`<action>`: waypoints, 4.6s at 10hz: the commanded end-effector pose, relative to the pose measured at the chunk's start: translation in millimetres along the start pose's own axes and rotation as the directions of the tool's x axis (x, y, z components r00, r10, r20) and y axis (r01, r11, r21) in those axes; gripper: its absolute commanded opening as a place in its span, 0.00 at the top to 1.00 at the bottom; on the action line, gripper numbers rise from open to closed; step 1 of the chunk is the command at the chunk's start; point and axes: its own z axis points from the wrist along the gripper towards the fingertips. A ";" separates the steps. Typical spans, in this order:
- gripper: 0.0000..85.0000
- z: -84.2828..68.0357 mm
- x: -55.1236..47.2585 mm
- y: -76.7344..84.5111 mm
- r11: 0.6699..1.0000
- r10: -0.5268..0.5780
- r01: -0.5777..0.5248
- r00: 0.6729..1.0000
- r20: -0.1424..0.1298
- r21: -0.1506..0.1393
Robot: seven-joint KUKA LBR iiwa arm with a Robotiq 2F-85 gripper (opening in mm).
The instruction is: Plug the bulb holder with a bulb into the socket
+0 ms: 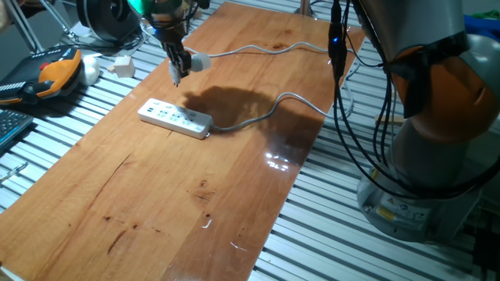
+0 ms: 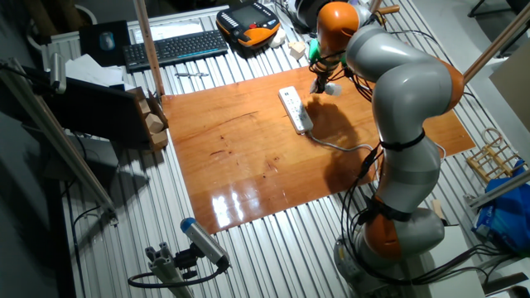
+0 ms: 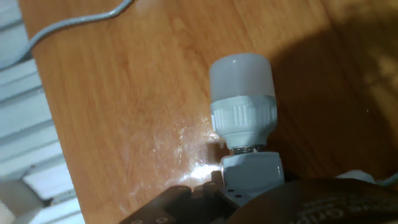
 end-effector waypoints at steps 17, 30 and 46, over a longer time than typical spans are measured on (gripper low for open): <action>1.00 -3.2 -2.2 -2.2 0.993 0.114 -0.112 0.992 -0.054 0.039; 1.00 -3.2 -2.2 -2.2 0.779 0.620 -0.620 0.784 0.026 0.094; 1.00 -3.2 -2.2 -2.2 0.859 0.507 -0.507 0.862 0.025 0.072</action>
